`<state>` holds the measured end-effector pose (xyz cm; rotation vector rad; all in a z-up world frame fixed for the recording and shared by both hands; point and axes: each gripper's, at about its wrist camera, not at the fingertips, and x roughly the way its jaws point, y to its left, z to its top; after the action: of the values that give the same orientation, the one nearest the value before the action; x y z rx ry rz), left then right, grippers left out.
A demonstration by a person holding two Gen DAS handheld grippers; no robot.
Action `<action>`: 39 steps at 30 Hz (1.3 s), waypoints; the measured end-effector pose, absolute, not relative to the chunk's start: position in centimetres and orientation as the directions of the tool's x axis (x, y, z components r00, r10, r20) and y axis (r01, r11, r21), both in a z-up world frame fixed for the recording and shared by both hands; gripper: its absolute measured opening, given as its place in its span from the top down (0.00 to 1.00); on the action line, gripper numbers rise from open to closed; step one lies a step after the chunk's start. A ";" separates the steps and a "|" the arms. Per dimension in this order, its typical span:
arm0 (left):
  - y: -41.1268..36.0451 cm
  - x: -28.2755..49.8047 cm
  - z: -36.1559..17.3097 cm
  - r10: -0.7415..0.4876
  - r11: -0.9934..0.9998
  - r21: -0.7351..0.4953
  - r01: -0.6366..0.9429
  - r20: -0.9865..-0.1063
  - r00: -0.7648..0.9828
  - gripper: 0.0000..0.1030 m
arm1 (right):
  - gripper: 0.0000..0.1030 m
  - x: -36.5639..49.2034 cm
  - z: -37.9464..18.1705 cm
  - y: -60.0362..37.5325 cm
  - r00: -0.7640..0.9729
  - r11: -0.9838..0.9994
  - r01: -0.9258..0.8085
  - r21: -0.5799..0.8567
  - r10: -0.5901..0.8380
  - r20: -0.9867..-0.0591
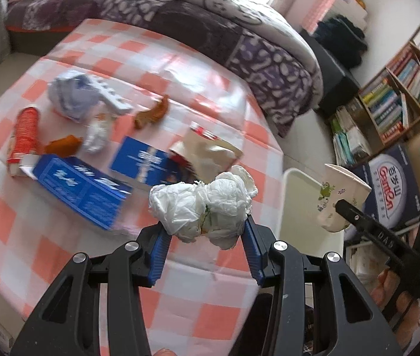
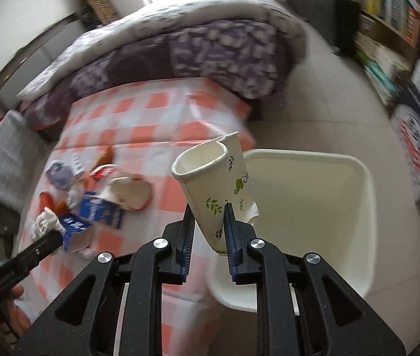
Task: Collect trash
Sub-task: 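Carry tissues and paper cup over the white bin and open both tools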
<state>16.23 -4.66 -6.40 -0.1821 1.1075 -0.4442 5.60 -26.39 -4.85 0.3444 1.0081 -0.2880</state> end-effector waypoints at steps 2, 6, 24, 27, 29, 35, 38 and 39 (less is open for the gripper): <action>-6.1 16.0 -6.8 -0.446 0.889 -0.362 0.279 -0.821 0.356 0.57 | 0.80 4.9 -4.8 -27.9 0.489 0.892 0.426 0.152 -0.085 -0.868; -9.6 15.4 -7.6 -0.475 0.866 -0.371 0.334 -0.820 0.319 0.57 | 0.77 3.3 -4.4 -30.3 0.475 0.867 0.480 0.136 -0.127 -0.871; -21.9 11.6 -9.9 -0.546 0.740 -0.384 0.552 -0.823 0.159 0.57 | 0.29 -2.2 -0.7 -38.5 0.525 0.724 0.657 0.209 -0.242 -0.816; -23.5 11.2 -9.9 -0.546 0.722 -0.376 0.581 -0.825 0.144 0.56 | 0.26 -2.7 -0.2 -39.1 0.539 0.707 0.667 0.236 -0.240 -0.807; -24.7 11.1 -9.7 -0.543 0.711 -0.363 0.603 -0.828 0.141 0.56 | 0.25 -2.8 0.1 -39.5 0.543 0.700 0.672 0.242 -0.244 -0.803; -26.7 11.0 -8.7 -0.543 0.675 -0.323 0.663 -0.826 0.149 0.26 | 0.21 -2.6 0.2 -39.8 0.546 0.687 0.682 0.250 -0.252 -0.799; -26.2 11.3 -9.0 -0.511 0.690 -0.269 0.672 -0.838 0.189 0.22 | 0.18 -2.3 0.0 -39.7 0.541 0.686 0.682 0.254 -0.241 -0.805; -25.8 11.7 -9.2 -0.501 0.702 -0.256 0.664 -0.841 0.205 0.21 | 0.17 -2.2 -0.2 -39.6 0.540 0.685 0.682 0.256 -0.235 -0.808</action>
<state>11.66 -25.77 -9.20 0.1752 1.0944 -0.8178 -2.17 -39.62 -0.16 0.6045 0.8324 -0.5860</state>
